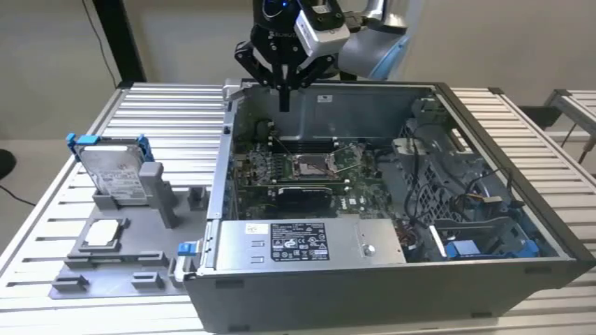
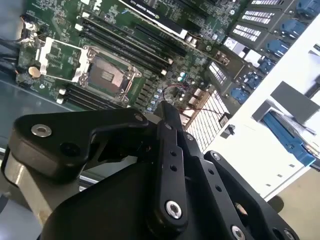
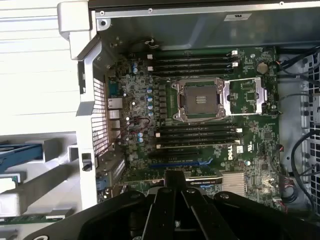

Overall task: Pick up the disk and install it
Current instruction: 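Reach for the disk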

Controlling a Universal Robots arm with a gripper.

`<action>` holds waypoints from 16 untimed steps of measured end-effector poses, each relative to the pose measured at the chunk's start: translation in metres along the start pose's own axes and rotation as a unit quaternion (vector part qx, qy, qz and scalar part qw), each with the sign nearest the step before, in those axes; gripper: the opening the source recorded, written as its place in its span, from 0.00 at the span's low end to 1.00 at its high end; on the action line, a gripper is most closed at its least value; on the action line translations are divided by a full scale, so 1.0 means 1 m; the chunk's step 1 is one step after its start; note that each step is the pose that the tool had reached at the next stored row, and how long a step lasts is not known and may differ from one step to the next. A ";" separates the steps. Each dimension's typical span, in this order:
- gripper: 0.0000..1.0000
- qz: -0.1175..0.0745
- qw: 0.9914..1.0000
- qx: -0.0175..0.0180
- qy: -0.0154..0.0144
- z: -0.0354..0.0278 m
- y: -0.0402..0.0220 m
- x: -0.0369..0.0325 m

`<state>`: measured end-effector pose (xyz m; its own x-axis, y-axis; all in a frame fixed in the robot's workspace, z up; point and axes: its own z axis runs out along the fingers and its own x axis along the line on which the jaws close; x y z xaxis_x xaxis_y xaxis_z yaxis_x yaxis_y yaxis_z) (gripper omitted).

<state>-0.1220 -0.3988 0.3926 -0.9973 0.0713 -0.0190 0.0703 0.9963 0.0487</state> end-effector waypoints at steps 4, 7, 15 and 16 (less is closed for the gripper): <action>0.00 0.000 1.000 0.000 0.000 -0.0001 -0.0004 0.0055; 0.00 0.000 1.000 0.000 0.000 -0.0003 -0.0005 0.0115; 0.00 -0.001 1.000 0.000 0.000 -0.0007 -0.0014 0.0299; 0.00 -0.001 1.000 0.000 0.000 -0.0007 -0.0015 0.0318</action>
<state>-0.1539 -0.3980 0.3926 -0.9974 0.0693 -0.0190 0.0683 0.9965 0.0487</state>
